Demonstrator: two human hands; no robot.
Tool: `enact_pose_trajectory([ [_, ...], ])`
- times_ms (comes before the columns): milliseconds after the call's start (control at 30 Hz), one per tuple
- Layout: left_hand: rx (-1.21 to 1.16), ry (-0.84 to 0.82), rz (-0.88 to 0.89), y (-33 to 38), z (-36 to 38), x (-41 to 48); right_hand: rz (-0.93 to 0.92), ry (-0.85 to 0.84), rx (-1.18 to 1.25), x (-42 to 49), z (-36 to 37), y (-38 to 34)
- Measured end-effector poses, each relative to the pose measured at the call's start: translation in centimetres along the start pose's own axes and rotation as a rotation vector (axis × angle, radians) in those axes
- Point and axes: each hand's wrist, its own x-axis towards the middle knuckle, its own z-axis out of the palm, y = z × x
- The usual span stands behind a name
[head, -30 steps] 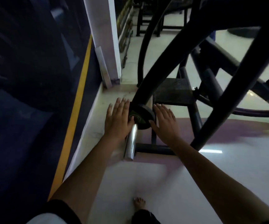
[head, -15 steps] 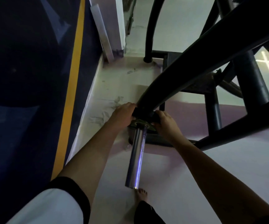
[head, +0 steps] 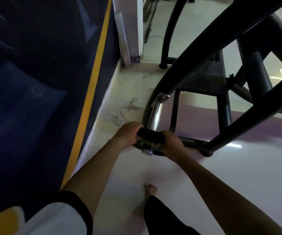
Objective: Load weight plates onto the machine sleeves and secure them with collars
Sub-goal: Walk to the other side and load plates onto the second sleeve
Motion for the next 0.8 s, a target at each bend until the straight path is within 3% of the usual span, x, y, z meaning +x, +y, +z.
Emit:
enact_pose_trajectory([
  [333,-0.123,0.1,0.029,4.8,3.2,-20.8,-0.03,0.057,0.037,-19.3,3.2,-5.0],
  [533,-0.097,0.189,0.177,12.4,2.6,-27.6,-0.042,0.093,0.025,-29.6,-2.7,-5.8],
  [800,0.043,0.33,0.424,28.7,1.2,-31.1,-0.131,0.4,0.023,-42.6,-13.5,-2.0],
])
